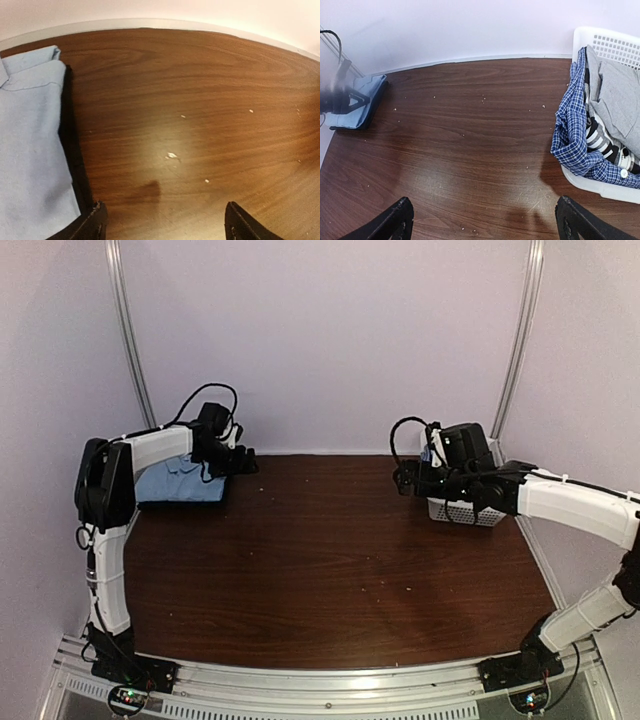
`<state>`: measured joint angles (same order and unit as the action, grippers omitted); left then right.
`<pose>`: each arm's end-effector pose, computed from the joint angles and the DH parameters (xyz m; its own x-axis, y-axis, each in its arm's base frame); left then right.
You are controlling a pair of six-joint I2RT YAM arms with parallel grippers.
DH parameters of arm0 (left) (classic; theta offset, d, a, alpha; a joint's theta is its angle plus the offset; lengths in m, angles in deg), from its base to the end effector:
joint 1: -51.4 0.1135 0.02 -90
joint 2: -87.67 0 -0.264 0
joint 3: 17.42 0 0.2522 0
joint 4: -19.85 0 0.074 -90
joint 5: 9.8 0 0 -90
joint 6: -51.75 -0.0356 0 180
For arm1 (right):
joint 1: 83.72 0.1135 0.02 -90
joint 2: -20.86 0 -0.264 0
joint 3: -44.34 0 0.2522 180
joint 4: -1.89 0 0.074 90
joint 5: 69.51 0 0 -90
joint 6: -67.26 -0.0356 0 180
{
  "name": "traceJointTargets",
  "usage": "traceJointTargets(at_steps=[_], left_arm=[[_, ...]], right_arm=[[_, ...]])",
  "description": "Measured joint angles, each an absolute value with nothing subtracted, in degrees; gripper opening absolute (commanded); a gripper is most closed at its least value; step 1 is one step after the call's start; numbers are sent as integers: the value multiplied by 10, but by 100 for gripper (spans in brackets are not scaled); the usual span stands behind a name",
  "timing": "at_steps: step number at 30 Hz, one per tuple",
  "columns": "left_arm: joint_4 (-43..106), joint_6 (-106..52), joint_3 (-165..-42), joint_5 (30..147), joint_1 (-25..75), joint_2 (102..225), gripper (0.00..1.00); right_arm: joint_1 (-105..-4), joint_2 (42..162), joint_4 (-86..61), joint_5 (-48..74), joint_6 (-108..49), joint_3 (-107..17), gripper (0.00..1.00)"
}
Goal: Fold and stack the long sleeve shirts
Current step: Move the square-folded shirt to the corner of the board, then reset both arms
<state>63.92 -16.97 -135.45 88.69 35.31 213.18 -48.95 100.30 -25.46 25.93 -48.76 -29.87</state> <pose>0.4706 -0.1412 0.2100 -0.8327 -0.1334 -0.5375 0.0645 0.9406 -0.3334 0.2607 0.1769 0.2911 -0.6178 0.1028 -0.7796 -0.2572 0.9105 0.3238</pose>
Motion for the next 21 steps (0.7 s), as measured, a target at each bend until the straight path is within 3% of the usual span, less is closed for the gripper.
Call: traceJointTargets(at_steps=[3, 12, 21], left_arm=[[633, -174, -1312, 889, 325, 2071, 98], [534, -165, -1149, 868, 209, 1809, 98], [484, -152, -962, 801, 189, 1663, 98]], right_arm=[[-492, 987, -254, 266, -481, -298, 100], [-493, 906, -240, 298, -463, -262, 100], [-494, 794, -227, 347, -447, -218, 100]])
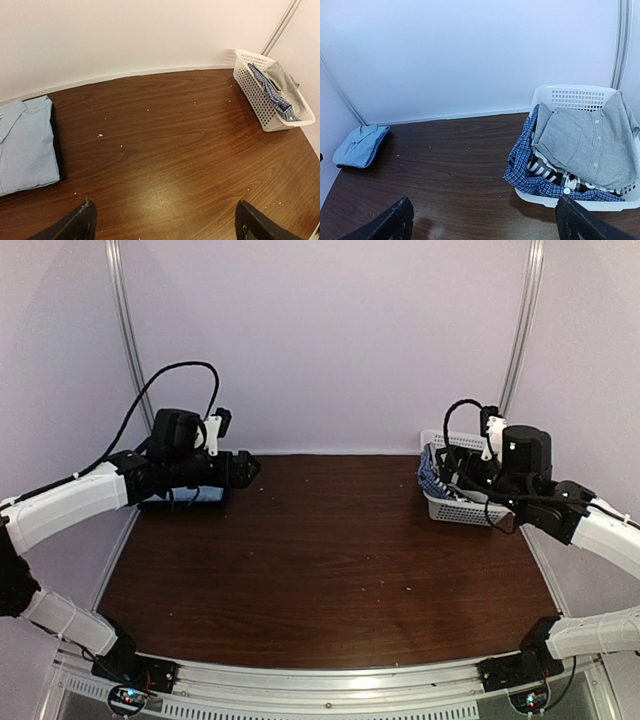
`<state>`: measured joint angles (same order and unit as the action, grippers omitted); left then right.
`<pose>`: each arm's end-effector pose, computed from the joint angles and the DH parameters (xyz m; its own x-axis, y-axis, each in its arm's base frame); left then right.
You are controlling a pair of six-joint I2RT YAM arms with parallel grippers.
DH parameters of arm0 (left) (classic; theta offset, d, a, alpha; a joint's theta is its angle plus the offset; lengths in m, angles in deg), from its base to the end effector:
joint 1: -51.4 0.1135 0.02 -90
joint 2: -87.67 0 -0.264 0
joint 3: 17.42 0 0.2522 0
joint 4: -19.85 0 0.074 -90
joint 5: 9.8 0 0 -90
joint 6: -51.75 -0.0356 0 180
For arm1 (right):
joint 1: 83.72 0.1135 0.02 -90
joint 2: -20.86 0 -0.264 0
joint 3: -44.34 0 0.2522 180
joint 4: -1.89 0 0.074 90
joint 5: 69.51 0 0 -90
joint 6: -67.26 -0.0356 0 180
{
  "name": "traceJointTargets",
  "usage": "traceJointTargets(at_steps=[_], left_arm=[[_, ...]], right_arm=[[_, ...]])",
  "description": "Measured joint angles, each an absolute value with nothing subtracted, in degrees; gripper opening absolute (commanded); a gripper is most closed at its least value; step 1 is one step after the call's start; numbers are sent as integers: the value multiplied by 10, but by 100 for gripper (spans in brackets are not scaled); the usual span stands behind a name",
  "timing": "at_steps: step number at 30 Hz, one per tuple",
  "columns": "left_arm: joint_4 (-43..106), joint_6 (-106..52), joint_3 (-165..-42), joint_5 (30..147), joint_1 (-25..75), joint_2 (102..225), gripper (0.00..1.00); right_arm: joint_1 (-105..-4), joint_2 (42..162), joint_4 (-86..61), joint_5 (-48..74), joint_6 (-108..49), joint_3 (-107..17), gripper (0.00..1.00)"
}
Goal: Fold and stack the long sleeve shirts
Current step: Reset both arms
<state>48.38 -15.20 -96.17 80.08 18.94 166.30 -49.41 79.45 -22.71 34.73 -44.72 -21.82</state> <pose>0.2671 -0.1698 0.3207 -0.5789 -0.0958 -0.8097 0.3353 0.8773 -0.3435 0.2000 0.1259 0.3403 -0.3561 0.1962 -0.9136 -0.2359 0.9272 0.2911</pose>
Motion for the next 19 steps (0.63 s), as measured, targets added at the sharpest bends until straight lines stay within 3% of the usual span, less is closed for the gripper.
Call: traceJointTargets(at_steps=[7, 19], left_arm=[[463, -147, -909, 774, 189, 1603, 98], [448, -147, -909, 764, 189, 1602, 98]], right_arm=[[-494, 738, -225, 383, -437, -179, 100], [-494, 736, -226, 395, -434, -178, 100]])
